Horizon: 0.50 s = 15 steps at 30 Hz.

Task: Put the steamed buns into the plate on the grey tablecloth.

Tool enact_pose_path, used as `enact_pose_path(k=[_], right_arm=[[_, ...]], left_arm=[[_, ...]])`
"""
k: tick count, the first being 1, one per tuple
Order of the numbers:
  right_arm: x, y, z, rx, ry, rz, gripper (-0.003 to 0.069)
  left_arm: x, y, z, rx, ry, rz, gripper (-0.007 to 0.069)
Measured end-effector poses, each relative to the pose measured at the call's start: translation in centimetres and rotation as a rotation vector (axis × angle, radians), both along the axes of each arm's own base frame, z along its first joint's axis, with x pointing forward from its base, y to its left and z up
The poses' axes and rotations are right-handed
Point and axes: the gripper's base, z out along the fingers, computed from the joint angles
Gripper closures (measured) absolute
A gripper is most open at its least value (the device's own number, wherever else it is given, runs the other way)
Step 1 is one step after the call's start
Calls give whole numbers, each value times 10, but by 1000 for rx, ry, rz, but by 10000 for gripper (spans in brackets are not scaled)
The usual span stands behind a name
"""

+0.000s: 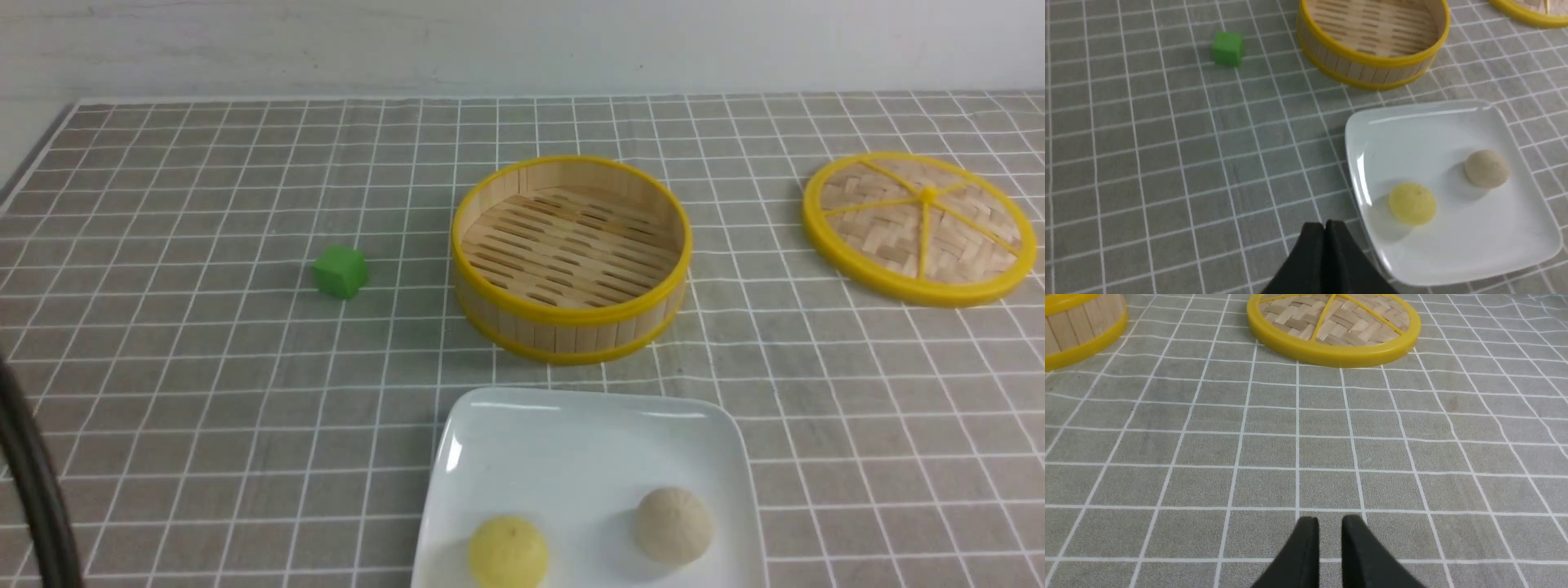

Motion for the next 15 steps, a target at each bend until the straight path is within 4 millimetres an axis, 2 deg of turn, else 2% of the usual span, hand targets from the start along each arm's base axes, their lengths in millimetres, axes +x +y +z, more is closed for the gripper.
enact_pose_path(k=[3,9,15], right_arm=[[0,0,0,0,0,0,541],[0,0,0,0,0,0,532],[0,0,0,0,0,0,525]], left_arm=[[3,-7,-33,-46,-72,-53,623],[16,-33,-82,-195,-223,-173,622],[18,-40,-105,-250,-211,-187,616]])
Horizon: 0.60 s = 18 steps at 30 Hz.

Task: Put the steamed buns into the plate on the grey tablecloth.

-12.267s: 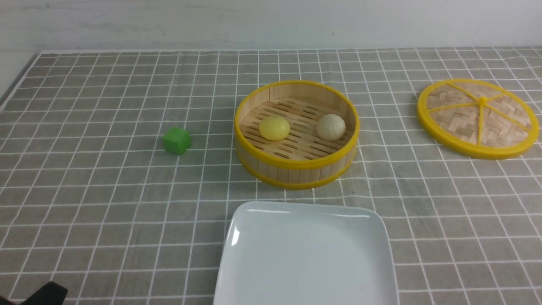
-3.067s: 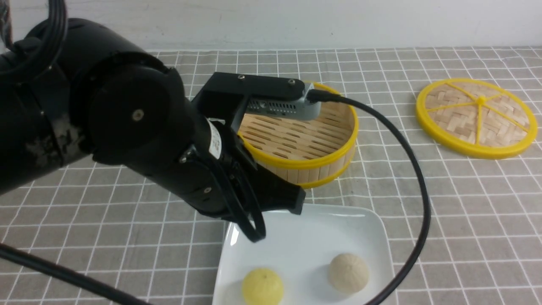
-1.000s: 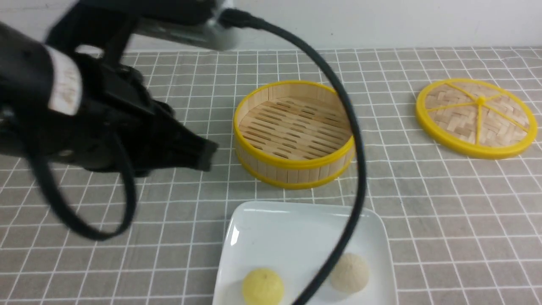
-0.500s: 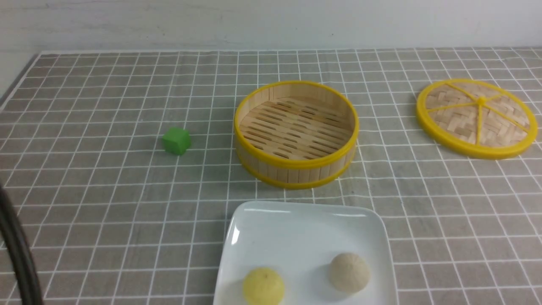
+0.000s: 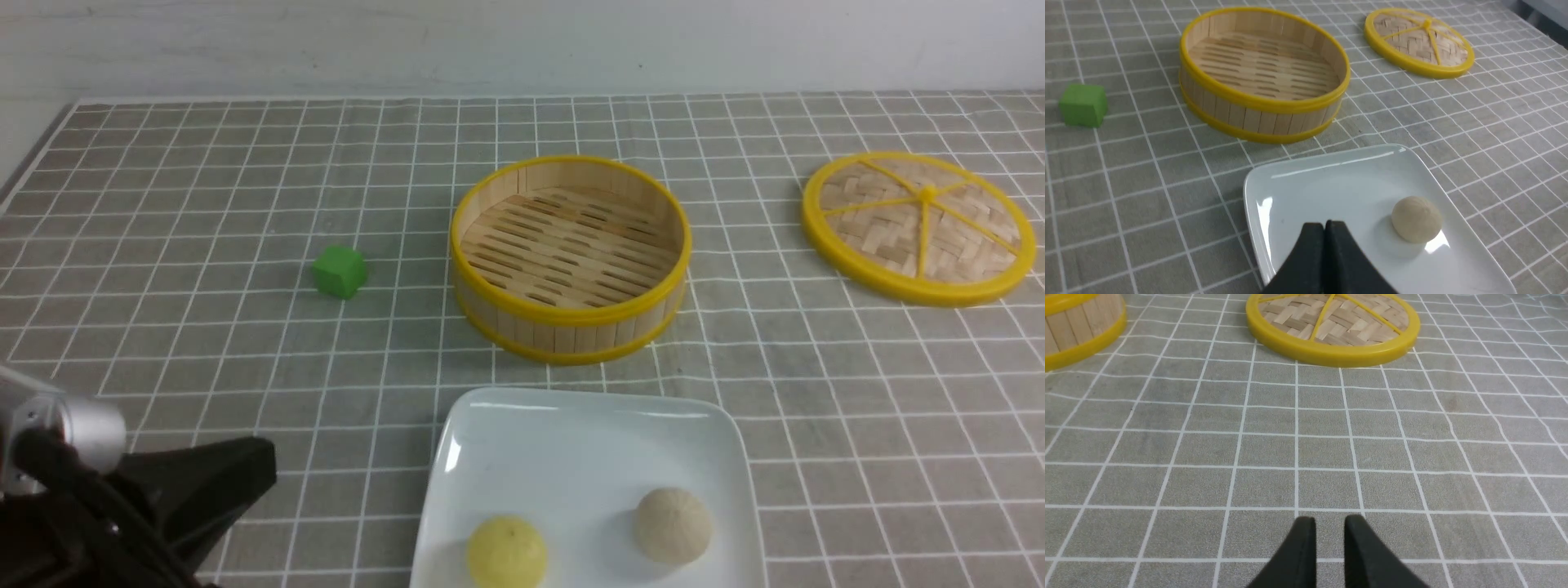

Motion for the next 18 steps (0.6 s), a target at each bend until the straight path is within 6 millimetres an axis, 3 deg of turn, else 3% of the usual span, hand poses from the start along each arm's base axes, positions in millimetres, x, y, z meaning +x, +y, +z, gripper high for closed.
enact_pose_path(k=[7,18], right_arm=[[0,0,0,0,0,0,515],[0,0,0,0,-1,0,503]], left_arm=[[0,0,-2,-53,46,22,608],[1,4,-16,62,-23,9,602]])
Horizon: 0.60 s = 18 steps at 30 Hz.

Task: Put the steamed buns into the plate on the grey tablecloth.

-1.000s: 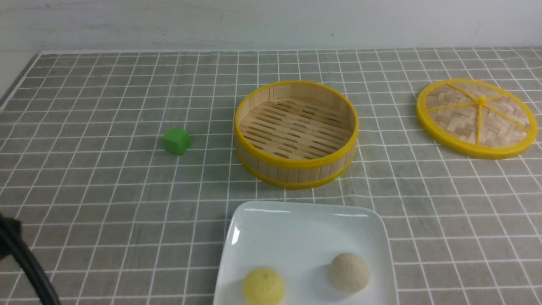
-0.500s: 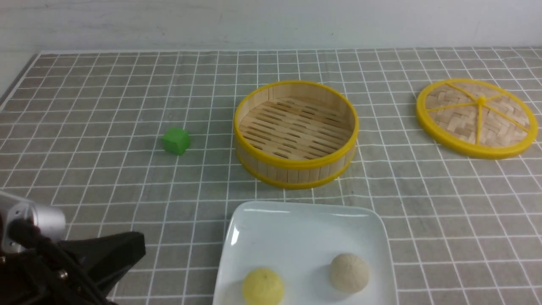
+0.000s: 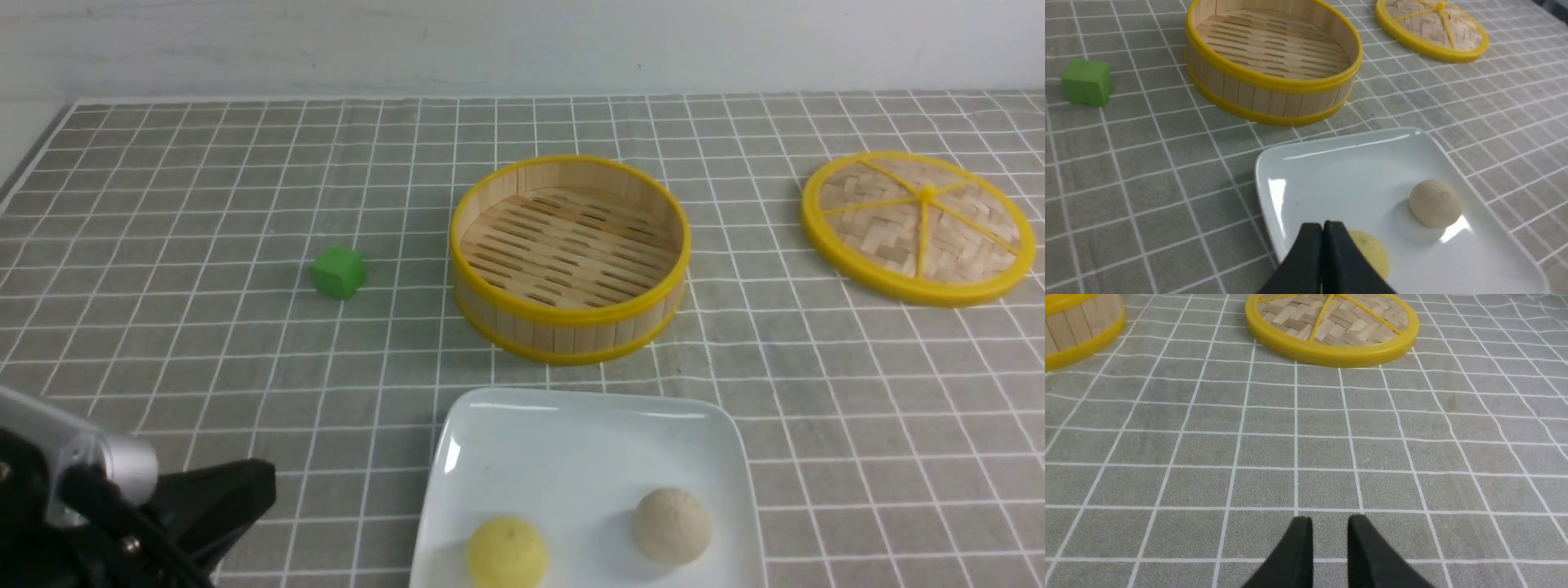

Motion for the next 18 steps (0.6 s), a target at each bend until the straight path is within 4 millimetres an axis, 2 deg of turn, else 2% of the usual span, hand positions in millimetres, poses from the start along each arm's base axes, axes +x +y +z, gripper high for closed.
enact_pose_path(k=[7,9,11,18], right_arm=[[0,0,0,0,0,0,496],[0,0,0,0,0,0,493],[0,0,0,0,-1,0,489],[0,0,0,0,0,0,480]], left_arm=[[-1,20,-1,2,-157,119,594],[-3,27,-11,38,-180,163,592],[-9,36,-32,80,-187,227,592],[-25,57,-83,107,-219,454,584]])
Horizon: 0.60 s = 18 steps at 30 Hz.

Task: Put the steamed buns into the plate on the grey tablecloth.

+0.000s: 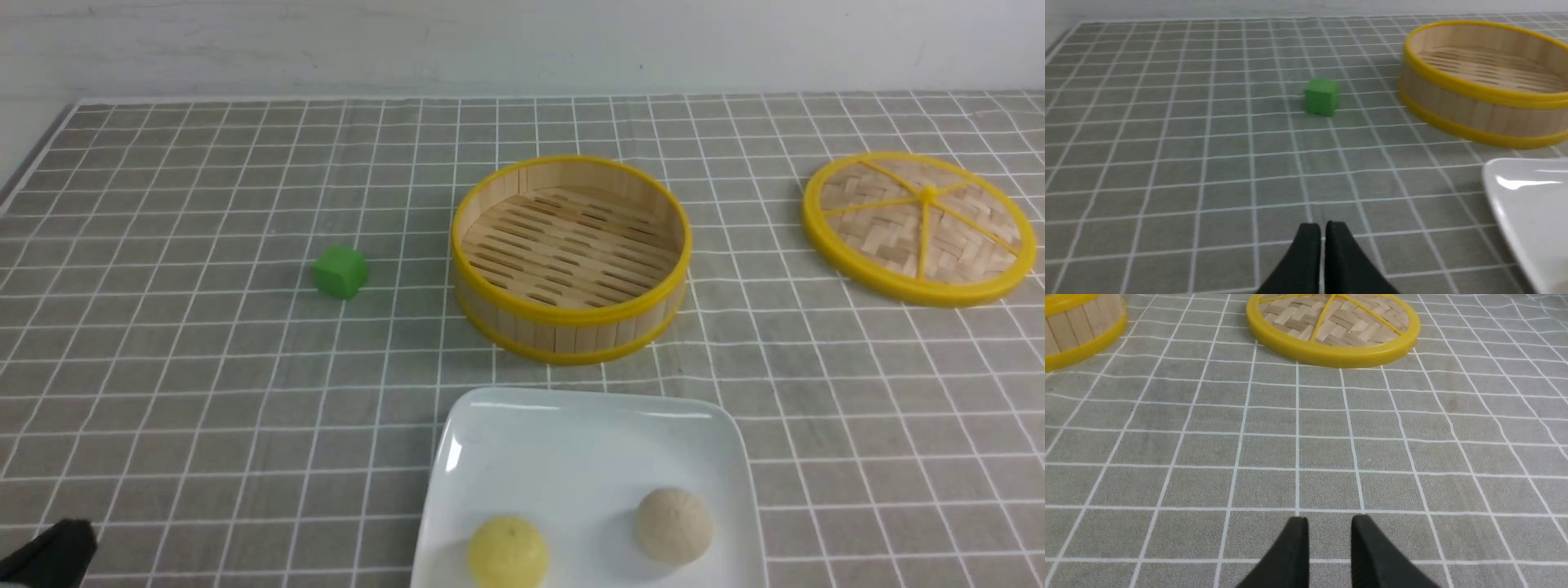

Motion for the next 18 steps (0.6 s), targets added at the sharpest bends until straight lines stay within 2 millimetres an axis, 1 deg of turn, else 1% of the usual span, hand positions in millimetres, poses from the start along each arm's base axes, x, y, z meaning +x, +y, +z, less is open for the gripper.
enact_pose_path(k=[3,6,11,18], right_arm=[[0,0,0,0,0,0,479],[0,0,0,0,0,0,479],[0,0,0,0,0,0,475],[0,0,0,0,0,0,463]], left_arm=[[-2,6,-15,2,7,104,581],[-3,10,-20,6,25,178,581],[-5,12,-25,17,82,199,573],[-5,12,-25,17,85,199,571]])
